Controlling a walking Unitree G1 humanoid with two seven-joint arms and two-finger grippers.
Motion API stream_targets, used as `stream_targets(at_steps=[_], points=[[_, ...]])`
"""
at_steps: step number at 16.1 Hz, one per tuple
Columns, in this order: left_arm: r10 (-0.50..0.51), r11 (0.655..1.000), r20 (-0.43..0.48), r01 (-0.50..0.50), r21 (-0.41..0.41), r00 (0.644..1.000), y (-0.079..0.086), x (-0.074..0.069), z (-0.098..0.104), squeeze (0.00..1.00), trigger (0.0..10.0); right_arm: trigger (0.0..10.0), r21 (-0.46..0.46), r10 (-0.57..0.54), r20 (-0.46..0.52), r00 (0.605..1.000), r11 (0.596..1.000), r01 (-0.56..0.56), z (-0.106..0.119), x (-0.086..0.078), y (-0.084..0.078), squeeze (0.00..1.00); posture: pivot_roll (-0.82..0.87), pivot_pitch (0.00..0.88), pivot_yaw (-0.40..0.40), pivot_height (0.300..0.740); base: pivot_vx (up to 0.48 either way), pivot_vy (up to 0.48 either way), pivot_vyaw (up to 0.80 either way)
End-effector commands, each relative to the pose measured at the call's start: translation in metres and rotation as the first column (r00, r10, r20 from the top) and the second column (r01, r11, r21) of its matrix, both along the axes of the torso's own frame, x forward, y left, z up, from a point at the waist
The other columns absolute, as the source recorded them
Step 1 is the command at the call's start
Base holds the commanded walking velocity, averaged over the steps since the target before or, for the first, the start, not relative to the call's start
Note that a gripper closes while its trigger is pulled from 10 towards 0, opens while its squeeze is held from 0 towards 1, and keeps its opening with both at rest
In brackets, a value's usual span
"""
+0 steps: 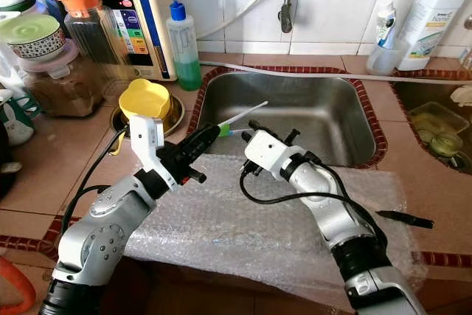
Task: Kitchen organization
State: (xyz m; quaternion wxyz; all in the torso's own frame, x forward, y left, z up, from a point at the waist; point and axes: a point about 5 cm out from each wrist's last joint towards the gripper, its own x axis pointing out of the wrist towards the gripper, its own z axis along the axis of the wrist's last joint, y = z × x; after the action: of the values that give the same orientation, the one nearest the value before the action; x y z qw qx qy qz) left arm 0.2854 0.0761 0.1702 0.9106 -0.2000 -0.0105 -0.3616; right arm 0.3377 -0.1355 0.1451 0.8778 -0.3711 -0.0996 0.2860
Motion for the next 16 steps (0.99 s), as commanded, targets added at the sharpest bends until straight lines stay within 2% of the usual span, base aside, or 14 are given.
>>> stream_targets(at_steps=[1, 3, 5, 6, 12, 16], points=[[-0.009, 1.0, 0.009, 0.009, 0.015, 1.0, 0.0, -0.001, 0.002, 0.0, 2.9, 10.0, 0.001, 0.025, 0.013, 1.0, 1.0, -0.025, 0.005, 0.002, 0.005, 0.0, -0.29, 0.074, 0.097, 0.74, 0.0, 0.0, 0.0], [-0.009, 1.0, 0.01, 0.008, 0.011, 1.0, 0.001, -0.001, 0.003, 0.0, 2.9, 10.0, 0.008, 0.021, 0.021, 1.0, 1.0, -0.021, 0.005, 0.005, 0.006, 0.0, -0.28, 0.076, 0.099, 0.74, 0.0, 0.0, 0.0], [-0.02, 1.0, 0.006, 0.02, 0.011, 1.0, -0.001, -0.003, 0.002, 0.0, 3.0, 1.8, 0.018, 0.034, 0.021, 0.999, 0.999, -0.035, 0.006, 0.008, 0.01, 0.0, -0.28, 0.076, 0.101, 0.74, 0.0, 0.0, 0.0], [-0.025, 1.0, 0.006, 0.025, 0.015, 1.0, -0.001, -0.003, 0.002, 0.0, 3.1, 0.0, 0.026, 0.042, 0.018, 0.999, 0.999, -0.042, 0.008, 0.011, 0.013, 0.0, -0.28, 0.076, 0.103, 0.74, 0.0, 0.0, 0.0], [-0.033, 0.999, 0.001, 0.033, 0.022, 0.999, 0.0, -0.005, 0.001, 0.0, 2.9, 0.0, 0.022, 0.109, 0.015, 0.994, 0.994, -0.109, 0.005, 0.012, 0.028, 0.0, -0.27, 0.079, 0.11, 0.74, 0.0, 0.0, 0.0], [-0.04, 0.999, 0.001, 0.04, 0.031, 0.999, -0.001, -0.006, 0.001, 0.0, 3.0, 0.0, 0.011, 0.129, 0.015, 0.992, 0.992, -0.129, 0.002, 0.012, 0.03, 0.0, -0.27, 0.078, 0.112, 0.74, 0.0, 0.0, 0.0]])
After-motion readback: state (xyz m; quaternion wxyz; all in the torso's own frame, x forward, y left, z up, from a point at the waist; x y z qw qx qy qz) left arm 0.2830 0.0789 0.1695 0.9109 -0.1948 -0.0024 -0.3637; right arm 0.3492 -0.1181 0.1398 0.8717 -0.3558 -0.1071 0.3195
